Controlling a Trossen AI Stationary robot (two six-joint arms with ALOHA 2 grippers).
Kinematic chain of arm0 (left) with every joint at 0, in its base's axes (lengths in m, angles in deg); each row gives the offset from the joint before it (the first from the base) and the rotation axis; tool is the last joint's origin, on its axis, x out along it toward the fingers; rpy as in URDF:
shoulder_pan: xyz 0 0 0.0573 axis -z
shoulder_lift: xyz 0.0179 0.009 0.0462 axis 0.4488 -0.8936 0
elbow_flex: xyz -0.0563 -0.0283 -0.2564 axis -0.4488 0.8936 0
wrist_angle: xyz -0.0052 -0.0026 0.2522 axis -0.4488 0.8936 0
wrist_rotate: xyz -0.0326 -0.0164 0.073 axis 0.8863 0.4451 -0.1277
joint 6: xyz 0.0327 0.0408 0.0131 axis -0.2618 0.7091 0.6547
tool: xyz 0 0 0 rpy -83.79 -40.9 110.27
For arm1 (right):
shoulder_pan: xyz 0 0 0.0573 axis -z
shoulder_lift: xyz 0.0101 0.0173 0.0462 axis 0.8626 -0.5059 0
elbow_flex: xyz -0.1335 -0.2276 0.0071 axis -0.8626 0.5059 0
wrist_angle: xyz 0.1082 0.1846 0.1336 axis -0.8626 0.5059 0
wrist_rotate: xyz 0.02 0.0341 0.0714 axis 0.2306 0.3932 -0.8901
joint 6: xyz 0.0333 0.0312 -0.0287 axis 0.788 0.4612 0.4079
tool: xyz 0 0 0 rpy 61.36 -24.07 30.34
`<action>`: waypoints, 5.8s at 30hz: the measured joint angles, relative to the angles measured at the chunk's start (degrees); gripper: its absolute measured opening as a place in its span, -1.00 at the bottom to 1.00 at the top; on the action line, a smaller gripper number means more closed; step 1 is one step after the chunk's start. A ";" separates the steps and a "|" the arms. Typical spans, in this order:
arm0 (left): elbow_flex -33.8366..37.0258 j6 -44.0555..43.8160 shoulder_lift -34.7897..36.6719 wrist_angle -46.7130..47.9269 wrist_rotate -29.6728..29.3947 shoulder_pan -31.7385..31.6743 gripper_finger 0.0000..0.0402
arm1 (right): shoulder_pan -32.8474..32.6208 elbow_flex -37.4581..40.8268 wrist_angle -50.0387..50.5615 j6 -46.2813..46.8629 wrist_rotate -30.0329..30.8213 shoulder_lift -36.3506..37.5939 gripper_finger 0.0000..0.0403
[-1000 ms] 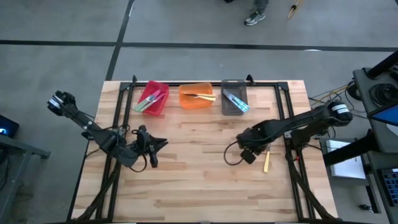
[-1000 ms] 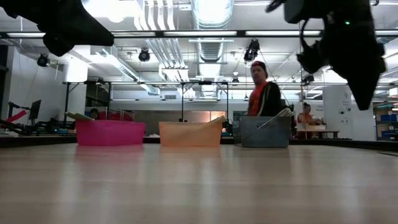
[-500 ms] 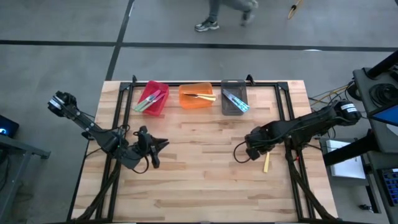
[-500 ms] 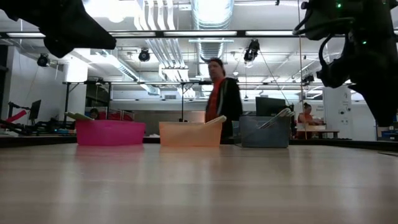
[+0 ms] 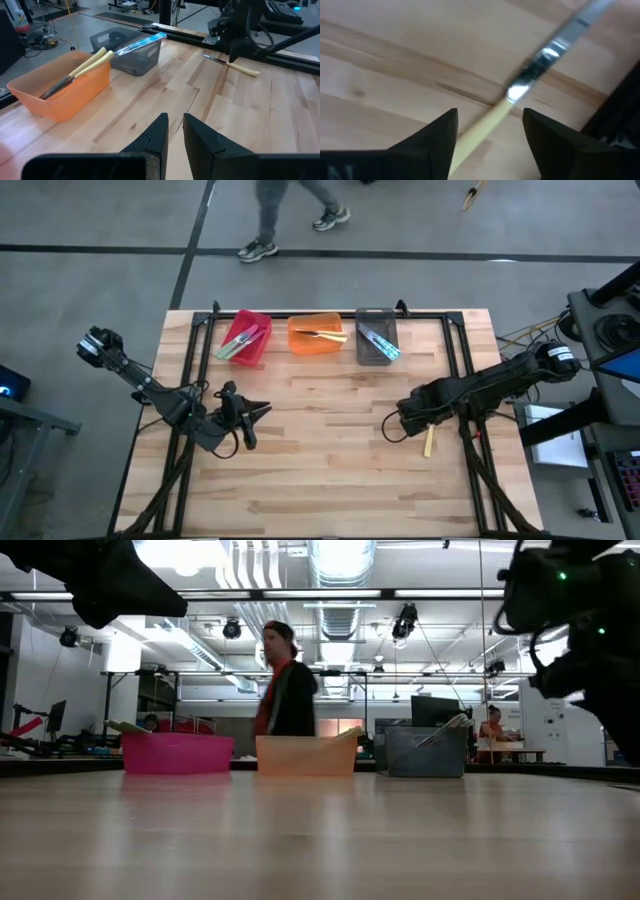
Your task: Sort silverware by color (type)
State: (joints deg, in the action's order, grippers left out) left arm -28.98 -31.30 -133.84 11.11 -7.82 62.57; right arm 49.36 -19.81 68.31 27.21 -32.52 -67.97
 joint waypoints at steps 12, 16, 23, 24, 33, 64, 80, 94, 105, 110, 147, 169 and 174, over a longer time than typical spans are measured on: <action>0.00 0.82 0.02 0.05 0.00 0.00 -0.80 | -0.47 6.78 -2.38 5.96 -1.58 0.00 0.12; 0.00 1.27 0.02 0.04 -0.05 0.01 -0.80 | -0.47 8.83 -6.13 6.78 -1.87 0.11 0.12; 0.00 1.27 0.00 0.03 -0.09 0.00 -0.80 | -0.49 9.90 -10.63 5.74 -1.83 0.15 -0.04; 0.00 1.28 0.00 0.02 -0.11 0.02 -0.80 | -0.49 9.90 -11.21 5.57 -1.83 0.13 -0.11; 0.00 1.27 0.00 0.00 -0.12 0.02 -0.80 | -0.51 9.92 -14.10 3.56 -1.68 0.09 -0.80; 0.00 1.34 -0.13 -2.62 -2.97 -0.42 -0.80 | -0.22 4.21 -80.58 -53.73 4.51 -0.11 -0.87; -0.02 1.29 -0.44 -5.06 -3.15 -0.46 -0.80 | -0.21 4.19 -126.84 -76.65 8.18 -13.80 -0.87; -0.02 1.19 -3.87 -10.17 -3.58 -0.37 -0.80 | 1.74 -5.67 -117.31 -80.06 13.56 -19.50 -0.87; -0.02 -4.29 -12.37 -19.21 -2.61 0.01 -0.80 | 5.14 -15.02 -92.28 -82.36 13.60 -17.59 -0.87; -0.02 -5.37 -18.42 -26.08 -2.04 0.35 -0.80 | 7.31 -22.37 -74.13 -83.91 13.61 -17.62 -0.87; -0.02 -3.24 -24.11 -36.50 -1.11 0.79 -0.80 | 9.98 -34.95 -25.86 -79.69 7.22 -25.95 -0.87; -0.15 -2.99 -24.11 -36.42 -1.44 0.85 -0.80 | 9.89 -35.61 -25.42 -78.74 12.23 -39.89 -0.86; -0.70 -1.63 -24.11 -36.39 -1.42 0.85 -0.80 | 9.89 -36.38 -25.44 -78.75 12.23 -40.94 -0.86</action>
State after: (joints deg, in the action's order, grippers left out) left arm -29.68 -32.93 -157.95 -25.28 -9.24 63.42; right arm 59.25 -56.19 42.86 -51.53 -20.29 -108.91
